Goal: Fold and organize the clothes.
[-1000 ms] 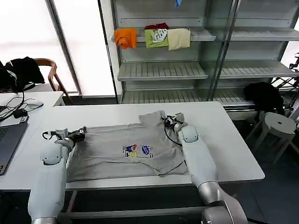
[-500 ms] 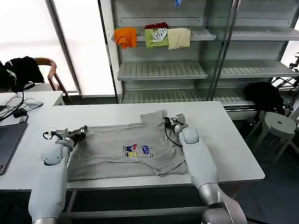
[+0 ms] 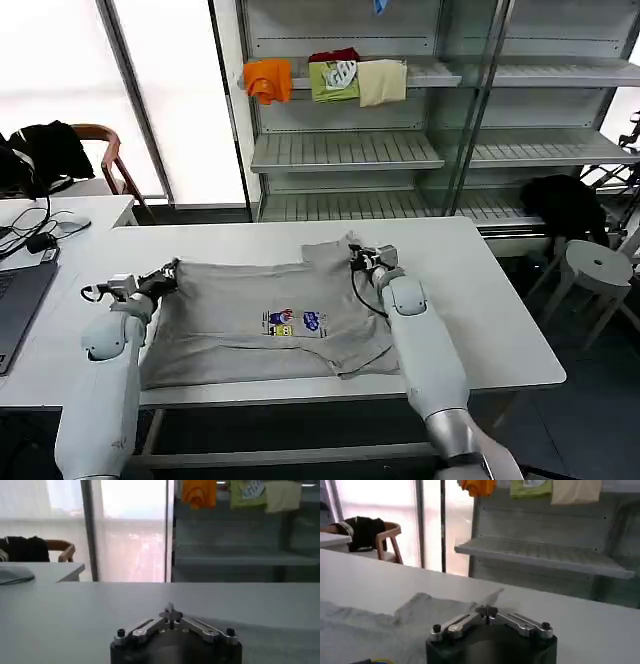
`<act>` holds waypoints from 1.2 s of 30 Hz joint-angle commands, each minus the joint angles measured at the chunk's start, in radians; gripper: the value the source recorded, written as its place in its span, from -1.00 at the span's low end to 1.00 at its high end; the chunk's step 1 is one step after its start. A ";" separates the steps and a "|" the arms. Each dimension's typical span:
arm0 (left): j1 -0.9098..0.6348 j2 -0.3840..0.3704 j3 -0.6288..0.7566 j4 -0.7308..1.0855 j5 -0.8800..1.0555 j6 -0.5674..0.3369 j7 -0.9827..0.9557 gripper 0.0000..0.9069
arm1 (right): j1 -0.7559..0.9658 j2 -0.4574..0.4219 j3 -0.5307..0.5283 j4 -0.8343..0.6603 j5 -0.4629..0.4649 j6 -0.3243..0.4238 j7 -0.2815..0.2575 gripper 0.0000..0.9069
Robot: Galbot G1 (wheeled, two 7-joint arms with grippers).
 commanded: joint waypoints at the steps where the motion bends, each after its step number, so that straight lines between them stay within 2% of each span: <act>1: 0.110 0.020 -0.016 -0.162 -0.130 -0.020 0.000 -1.00 | -0.177 0.025 -0.029 0.322 0.050 -0.068 0.003 -1.00; 15: 0.295 0.062 -0.066 -0.283 -0.302 -0.026 0.063 -1.00 | -0.380 -0.031 -0.031 0.646 0.134 -0.160 0.013 -1.00; 28: 0.361 0.073 -0.083 -0.305 -0.391 -0.058 0.107 -1.00 | -0.532 -0.068 0.013 0.793 0.177 -0.185 0.007 -1.00; 36: 0.374 0.078 -0.099 -0.289 -0.419 -0.063 0.129 -1.00 | -0.577 -0.069 0.026 0.814 0.177 -0.183 0.001 -1.00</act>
